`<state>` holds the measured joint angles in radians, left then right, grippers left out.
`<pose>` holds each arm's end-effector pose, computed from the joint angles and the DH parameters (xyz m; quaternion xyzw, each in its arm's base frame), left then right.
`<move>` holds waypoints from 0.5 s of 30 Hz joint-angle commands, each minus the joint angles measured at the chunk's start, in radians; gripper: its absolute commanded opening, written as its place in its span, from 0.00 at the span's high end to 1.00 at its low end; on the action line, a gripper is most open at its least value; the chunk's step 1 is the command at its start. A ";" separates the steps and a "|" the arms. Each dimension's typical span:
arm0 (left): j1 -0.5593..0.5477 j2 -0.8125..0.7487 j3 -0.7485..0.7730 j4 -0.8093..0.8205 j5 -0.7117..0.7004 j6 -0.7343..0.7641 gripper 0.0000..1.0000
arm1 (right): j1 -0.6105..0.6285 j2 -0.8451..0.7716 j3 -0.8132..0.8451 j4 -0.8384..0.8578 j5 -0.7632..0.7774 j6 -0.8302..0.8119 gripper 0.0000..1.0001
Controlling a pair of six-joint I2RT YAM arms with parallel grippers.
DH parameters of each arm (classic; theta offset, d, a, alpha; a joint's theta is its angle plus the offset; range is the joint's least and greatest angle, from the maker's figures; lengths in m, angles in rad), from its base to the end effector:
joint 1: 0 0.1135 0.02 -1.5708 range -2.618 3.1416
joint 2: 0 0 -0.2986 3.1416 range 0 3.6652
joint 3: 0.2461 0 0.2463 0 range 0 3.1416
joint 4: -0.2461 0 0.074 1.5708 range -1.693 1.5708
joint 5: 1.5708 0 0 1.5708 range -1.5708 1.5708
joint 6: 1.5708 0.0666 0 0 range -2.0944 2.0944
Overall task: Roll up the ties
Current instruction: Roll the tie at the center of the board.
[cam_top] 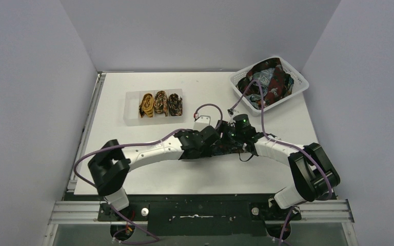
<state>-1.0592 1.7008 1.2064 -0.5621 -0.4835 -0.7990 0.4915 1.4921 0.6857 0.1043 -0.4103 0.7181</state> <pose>0.2046 -0.3012 0.2333 0.0615 0.9390 -0.0592 0.3333 0.2593 0.1689 0.1930 0.0152 0.8921 0.3863 0.2338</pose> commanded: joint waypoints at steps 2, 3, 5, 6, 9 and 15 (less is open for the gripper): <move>0.023 -0.226 -0.097 0.124 0.014 -0.025 0.36 | 0.007 -0.053 0.017 0.101 -0.135 -0.055 0.33; 0.034 -0.260 -0.133 0.123 0.018 -0.046 0.35 | 0.014 -0.055 0.019 0.122 -0.175 -0.100 0.30; 0.062 -0.332 -0.216 0.125 0.024 -0.093 0.35 | 0.042 -0.049 0.043 0.122 -0.207 -0.230 0.23; 0.080 -0.372 -0.267 0.131 0.032 -0.117 0.35 | 0.060 -0.043 0.059 0.109 -0.203 -0.322 0.18; 0.185 -0.514 -0.433 0.192 0.129 -0.170 0.34 | 0.135 -0.035 0.070 0.108 -0.139 -0.623 0.11; 0.379 -0.766 -0.641 0.235 0.269 -0.190 0.33 | 0.231 -0.002 0.090 0.086 -0.160 -1.083 0.00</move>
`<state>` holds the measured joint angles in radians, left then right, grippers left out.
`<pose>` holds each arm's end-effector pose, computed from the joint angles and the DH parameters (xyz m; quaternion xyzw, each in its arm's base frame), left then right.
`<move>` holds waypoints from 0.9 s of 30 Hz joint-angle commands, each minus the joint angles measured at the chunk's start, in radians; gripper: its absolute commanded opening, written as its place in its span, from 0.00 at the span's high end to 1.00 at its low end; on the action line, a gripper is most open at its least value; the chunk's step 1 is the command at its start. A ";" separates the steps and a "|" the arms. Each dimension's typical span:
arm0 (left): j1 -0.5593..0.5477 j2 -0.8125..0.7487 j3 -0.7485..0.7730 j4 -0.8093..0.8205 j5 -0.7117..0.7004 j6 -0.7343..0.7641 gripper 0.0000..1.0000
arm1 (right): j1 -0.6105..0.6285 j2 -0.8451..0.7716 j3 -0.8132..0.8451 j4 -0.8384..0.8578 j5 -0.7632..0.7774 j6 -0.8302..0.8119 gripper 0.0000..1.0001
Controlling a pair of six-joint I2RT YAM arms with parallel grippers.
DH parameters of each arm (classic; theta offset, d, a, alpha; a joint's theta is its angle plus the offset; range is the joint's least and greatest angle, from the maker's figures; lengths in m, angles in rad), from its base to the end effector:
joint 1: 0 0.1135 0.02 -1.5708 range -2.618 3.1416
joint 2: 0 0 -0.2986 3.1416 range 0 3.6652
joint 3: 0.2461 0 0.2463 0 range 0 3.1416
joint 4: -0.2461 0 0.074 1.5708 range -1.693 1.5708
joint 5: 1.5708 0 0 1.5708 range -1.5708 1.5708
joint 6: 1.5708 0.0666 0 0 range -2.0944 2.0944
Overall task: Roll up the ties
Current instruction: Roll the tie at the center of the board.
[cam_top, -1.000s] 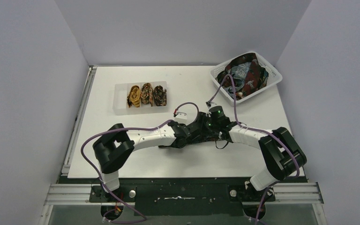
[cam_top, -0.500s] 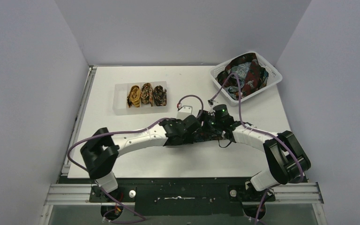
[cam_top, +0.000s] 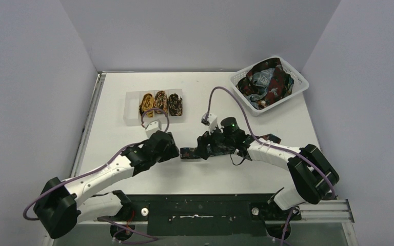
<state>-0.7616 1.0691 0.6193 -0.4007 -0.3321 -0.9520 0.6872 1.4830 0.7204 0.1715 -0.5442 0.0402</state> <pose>0.1655 -0.1278 0.2225 -0.1457 0.9133 -0.1614 0.3445 0.2230 0.2276 0.2163 -0.3901 0.7657 0.3828 0.3392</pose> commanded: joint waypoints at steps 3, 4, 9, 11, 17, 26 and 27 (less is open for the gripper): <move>0.165 -0.209 -0.106 0.045 0.177 -0.023 0.33 | 0.048 0.081 0.154 -0.120 -0.062 -0.525 0.00; 0.187 -0.227 -0.120 0.033 0.192 -0.017 0.33 | 0.049 0.101 0.172 -0.148 -0.075 -0.562 0.00; 0.237 -0.289 -0.151 -0.017 0.213 0.002 0.33 | 0.055 0.165 0.218 -0.251 -0.146 -0.684 0.00; 0.241 -0.294 -0.160 -0.019 0.218 0.005 0.33 | 0.056 0.182 0.238 -0.266 -0.163 -0.685 0.00; 0.243 -0.284 -0.165 -0.024 0.220 0.012 0.33 | 0.066 0.212 0.257 -0.273 -0.178 -0.702 0.00; 0.246 -0.278 -0.162 -0.032 0.219 0.018 0.33 | 0.064 0.327 0.312 -0.246 -0.125 -0.725 0.00; 0.247 -0.277 -0.160 -0.037 0.217 0.018 0.33 | 0.061 0.343 0.322 -0.256 -0.144 -0.733 0.00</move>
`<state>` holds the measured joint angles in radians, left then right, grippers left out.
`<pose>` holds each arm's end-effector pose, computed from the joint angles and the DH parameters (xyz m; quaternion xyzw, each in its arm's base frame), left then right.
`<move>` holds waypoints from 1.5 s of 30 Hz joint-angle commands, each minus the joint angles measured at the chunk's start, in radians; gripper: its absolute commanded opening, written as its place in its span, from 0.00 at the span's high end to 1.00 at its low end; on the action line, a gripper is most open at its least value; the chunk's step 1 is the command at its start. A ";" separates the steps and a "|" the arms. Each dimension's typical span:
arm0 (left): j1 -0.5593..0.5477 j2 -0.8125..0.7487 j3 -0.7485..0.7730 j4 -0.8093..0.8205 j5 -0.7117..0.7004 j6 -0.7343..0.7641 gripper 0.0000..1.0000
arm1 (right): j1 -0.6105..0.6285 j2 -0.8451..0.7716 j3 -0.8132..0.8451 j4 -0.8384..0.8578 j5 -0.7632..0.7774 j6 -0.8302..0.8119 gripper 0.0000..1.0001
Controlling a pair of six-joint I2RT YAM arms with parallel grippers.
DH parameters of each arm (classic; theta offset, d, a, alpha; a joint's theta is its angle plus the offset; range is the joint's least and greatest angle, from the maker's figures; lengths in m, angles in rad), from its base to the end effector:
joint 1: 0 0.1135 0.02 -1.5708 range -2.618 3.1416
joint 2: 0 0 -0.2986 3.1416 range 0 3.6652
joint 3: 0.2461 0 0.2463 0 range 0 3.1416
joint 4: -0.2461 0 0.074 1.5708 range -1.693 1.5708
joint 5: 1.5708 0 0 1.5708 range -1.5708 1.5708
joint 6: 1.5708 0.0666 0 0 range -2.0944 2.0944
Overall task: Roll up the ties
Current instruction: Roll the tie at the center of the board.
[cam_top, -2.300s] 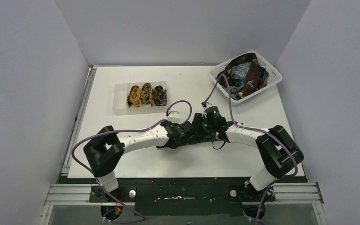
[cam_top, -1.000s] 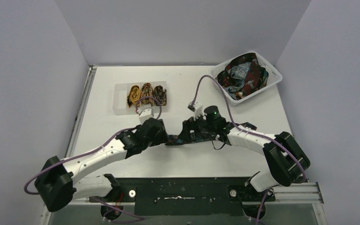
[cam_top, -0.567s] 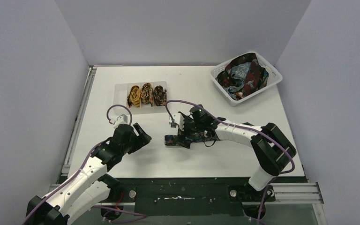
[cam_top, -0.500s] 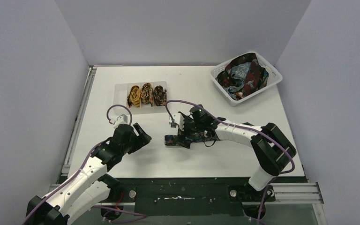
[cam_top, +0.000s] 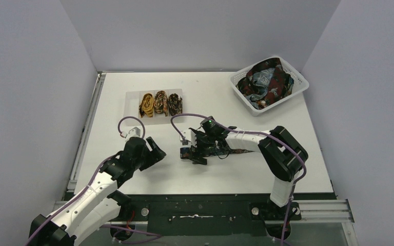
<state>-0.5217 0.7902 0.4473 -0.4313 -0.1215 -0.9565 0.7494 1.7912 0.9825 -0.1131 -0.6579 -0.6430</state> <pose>0.1386 -0.0703 0.2039 -0.2214 0.8933 -0.2194 0.3238 0.2433 0.2820 0.1726 -0.6543 0.6222 0.3218 0.2850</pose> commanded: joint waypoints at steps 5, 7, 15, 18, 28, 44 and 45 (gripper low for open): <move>0.010 -0.011 0.008 -0.023 0.001 0.022 0.33 | -0.010 0.123 0.143 -0.144 -0.167 -0.115 0.20; 0.012 -0.016 0.003 -0.025 -0.001 0.020 0.33 | -0.008 0.146 0.149 -0.170 -0.170 -0.119 0.30; 0.018 -0.004 0.012 -0.037 -0.008 0.026 0.33 | 0.026 0.127 0.071 -0.047 -0.109 -0.061 0.45; 0.020 -0.001 0.014 -0.038 -0.014 0.026 0.33 | 0.065 0.133 0.063 0.029 -0.070 0.029 0.44; 0.023 -0.077 0.050 -0.122 -0.081 0.000 0.33 | 0.220 0.202 0.113 0.178 0.114 0.170 0.46; 0.026 -0.164 0.045 -0.167 -0.123 -0.023 0.32 | 0.258 -0.102 0.001 0.205 0.095 0.061 0.00; 0.026 -0.163 0.043 -0.165 -0.121 -0.021 0.31 | 0.259 -0.127 -0.009 0.179 0.092 0.055 0.00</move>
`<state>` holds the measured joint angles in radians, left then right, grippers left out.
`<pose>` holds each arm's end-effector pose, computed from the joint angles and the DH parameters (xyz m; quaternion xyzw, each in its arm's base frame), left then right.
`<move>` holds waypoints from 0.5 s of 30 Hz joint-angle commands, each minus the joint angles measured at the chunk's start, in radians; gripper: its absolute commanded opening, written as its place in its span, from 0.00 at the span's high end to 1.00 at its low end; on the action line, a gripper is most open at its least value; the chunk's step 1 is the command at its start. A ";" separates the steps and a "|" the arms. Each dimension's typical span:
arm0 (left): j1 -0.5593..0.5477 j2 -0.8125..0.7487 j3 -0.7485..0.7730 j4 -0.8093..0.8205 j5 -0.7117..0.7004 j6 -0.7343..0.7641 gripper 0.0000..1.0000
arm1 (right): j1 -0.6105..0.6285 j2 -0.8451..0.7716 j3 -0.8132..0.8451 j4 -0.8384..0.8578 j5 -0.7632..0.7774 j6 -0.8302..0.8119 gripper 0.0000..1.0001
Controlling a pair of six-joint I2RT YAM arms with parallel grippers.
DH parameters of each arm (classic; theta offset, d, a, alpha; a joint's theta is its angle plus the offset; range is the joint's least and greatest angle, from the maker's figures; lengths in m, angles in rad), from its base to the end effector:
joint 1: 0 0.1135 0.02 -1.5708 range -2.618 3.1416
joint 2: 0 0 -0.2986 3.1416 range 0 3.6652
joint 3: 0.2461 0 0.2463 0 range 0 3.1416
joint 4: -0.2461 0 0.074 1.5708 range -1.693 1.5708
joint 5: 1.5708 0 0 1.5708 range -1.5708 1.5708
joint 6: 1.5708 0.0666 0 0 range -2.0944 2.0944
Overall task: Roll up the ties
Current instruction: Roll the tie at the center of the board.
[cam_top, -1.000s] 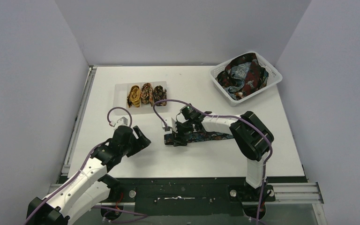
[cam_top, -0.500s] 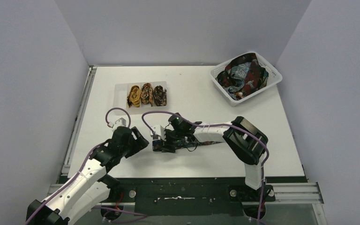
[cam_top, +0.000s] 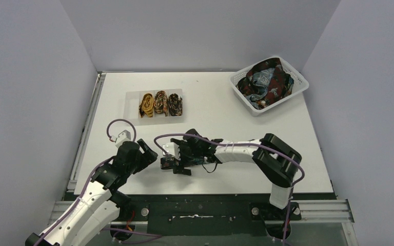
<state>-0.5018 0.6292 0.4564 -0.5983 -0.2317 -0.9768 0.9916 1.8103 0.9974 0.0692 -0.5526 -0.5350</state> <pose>0.1159 -0.0461 0.2105 -0.2590 0.8787 -0.1819 0.3575 0.1868 0.3495 0.1829 -0.6882 0.5608 0.3308 0.3201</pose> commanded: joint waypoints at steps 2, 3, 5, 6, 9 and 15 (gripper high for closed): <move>0.008 -0.002 0.028 0.005 -0.006 0.000 0.30 | 0.022 -0.207 -0.061 -0.004 0.027 -0.008 0.00; 0.008 -0.004 0.023 0.011 -0.001 0.000 0.29 | 0.025 -0.250 -0.083 -0.004 0.046 0.008 0.00; 0.008 -0.005 0.014 0.021 0.008 0.002 0.29 | 0.026 -0.351 -0.154 0.055 0.123 0.101 0.00; 0.009 -0.004 0.009 0.025 0.012 0.005 0.28 | 0.023 -0.403 -0.187 0.090 0.171 0.164 0.00; 0.009 0.005 0.003 0.036 0.017 0.010 0.25 | -0.004 -0.522 -0.278 0.210 0.414 0.499 0.00; 0.011 0.029 -0.012 0.061 0.035 0.007 0.22 | -0.157 -0.466 -0.191 -0.053 0.422 1.054 0.10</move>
<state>-0.4995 0.6510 0.4530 -0.5896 -0.2203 -0.9756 0.9169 1.2819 0.7319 0.1349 -0.1627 0.0963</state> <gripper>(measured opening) 0.775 0.946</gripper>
